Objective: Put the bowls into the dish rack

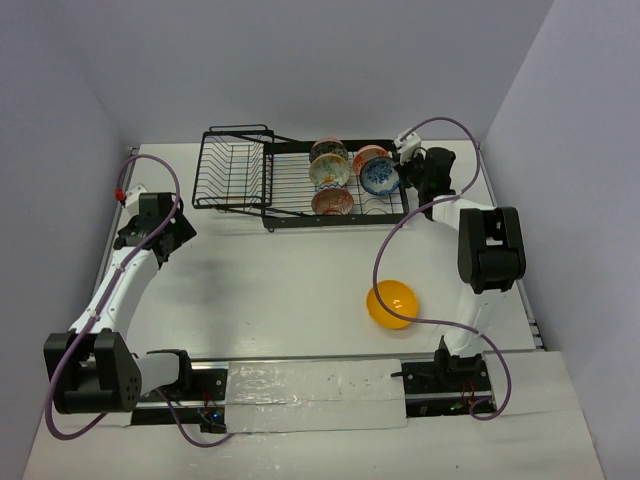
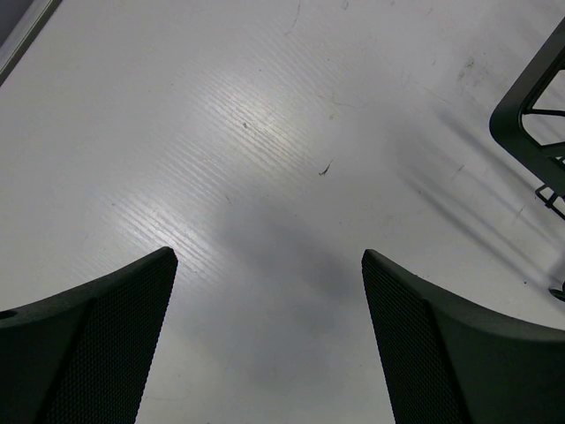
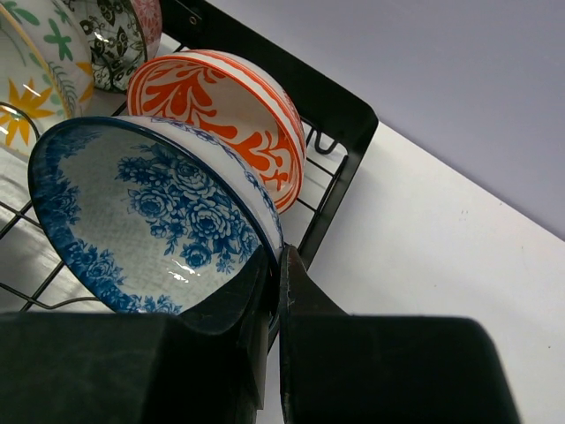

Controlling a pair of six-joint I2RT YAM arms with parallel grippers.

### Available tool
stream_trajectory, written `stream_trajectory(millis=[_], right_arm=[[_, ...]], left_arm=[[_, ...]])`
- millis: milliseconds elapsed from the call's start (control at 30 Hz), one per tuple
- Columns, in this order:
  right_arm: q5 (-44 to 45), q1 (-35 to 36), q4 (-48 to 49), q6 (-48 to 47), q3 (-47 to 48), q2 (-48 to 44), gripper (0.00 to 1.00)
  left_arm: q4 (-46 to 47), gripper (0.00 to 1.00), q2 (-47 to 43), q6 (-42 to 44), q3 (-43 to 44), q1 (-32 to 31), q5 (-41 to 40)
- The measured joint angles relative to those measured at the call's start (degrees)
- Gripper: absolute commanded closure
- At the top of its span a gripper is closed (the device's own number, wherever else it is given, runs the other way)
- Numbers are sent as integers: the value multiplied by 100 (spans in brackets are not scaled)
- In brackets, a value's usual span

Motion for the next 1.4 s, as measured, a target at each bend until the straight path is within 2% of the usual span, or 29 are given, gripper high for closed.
stream_trajectory(millis=[133,567,1000,1400], right_arm=[[-39,0,17,-87,0,9,100],[48,11,1062,-361,-498,42,100],[588,490,2020,-1040,-721,354,100],[861,579,2426,-1491,-848,417,100]], left_arm=[[2,9,-39,0,0,0,-2],[26,8,-70,4,0,0,4],[57,7,-114,15,0,4,52],[70,6,-155,22,0,4,122]])
